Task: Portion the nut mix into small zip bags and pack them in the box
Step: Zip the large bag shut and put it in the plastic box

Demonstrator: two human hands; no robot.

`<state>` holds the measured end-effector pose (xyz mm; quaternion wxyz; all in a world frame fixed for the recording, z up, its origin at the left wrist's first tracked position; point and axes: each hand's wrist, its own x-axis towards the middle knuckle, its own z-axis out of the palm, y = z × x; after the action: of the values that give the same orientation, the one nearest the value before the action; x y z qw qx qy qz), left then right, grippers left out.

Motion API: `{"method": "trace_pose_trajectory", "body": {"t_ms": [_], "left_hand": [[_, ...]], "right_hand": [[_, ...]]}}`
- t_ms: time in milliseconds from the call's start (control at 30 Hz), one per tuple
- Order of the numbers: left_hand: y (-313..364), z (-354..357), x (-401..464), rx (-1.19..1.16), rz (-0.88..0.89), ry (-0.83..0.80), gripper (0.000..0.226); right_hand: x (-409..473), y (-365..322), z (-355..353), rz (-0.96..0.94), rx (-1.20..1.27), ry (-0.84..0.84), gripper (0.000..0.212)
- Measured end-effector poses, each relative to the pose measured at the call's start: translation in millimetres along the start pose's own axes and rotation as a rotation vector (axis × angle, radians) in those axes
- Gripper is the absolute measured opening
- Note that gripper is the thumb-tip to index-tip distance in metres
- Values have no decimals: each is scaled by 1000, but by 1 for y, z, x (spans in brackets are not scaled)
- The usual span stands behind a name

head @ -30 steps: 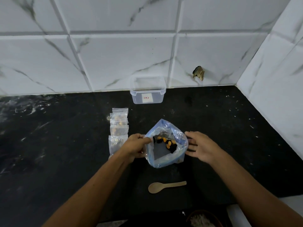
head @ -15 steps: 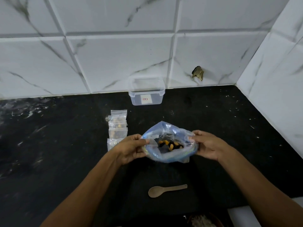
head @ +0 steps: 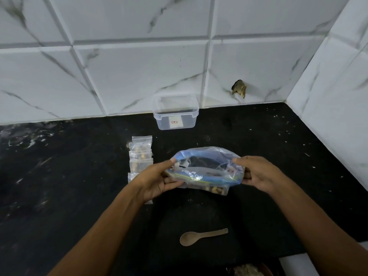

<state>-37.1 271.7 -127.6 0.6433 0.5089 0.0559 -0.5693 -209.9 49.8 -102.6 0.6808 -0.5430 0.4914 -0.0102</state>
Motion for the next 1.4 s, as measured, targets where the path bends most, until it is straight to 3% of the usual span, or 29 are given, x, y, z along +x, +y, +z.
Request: {"method": "trace_pose_trajectory", "body": {"t_ms": [67,133,200,233,333,400,467,567,667,767,967,1067,1133,1200,1267,1400], "left_hand": [[2,1,-1,-39,-23,-80,40],[4,4,-3,45,2,-67,25],[5,9,-3,306,73,70,9],[3,10,0,493,132,182,12],[-5,14,8,868,382,504,17],[-11,17,12,884,505,572,24],[-12,20,12,727,489,518,21],[-2,19,5,298,256,269,12],[8,6,-6,-15,88,-3,22],[9,-2,-12,5,99,-152,38],[12,6,-10,211,148,-21,19],[7,19,-6,554,260,200,27],[0,29,-3,820,471,444,26],[-8,34,-1,952,685,617,22],[-14,32,3,955,741,657,20],[-4,19,5,750,447,422,8]], "right_hand": [[1,1,3,-14,-34,-9,24],[2,-1,6,-38,-52,23,22],[2,-1,10,-121,-189,122,9],[1,0,12,-220,-372,215,2],[-2,10,22,-610,-915,512,12],[-3,14,27,-671,-897,538,14],[-3,9,21,-496,-665,387,10],[-8,-2,1,-229,-140,-97,20],[-9,-2,-16,-169,75,-265,30],[-3,2,-19,-178,35,-129,26],[-11,-4,-4,-354,-288,38,12],[-18,-7,6,-492,-648,266,16],[-19,-7,10,-631,-898,523,16],[-19,-4,12,-700,-998,696,18],[-18,0,14,-665,-953,706,16],[-12,-3,8,-435,-546,402,8]]}}
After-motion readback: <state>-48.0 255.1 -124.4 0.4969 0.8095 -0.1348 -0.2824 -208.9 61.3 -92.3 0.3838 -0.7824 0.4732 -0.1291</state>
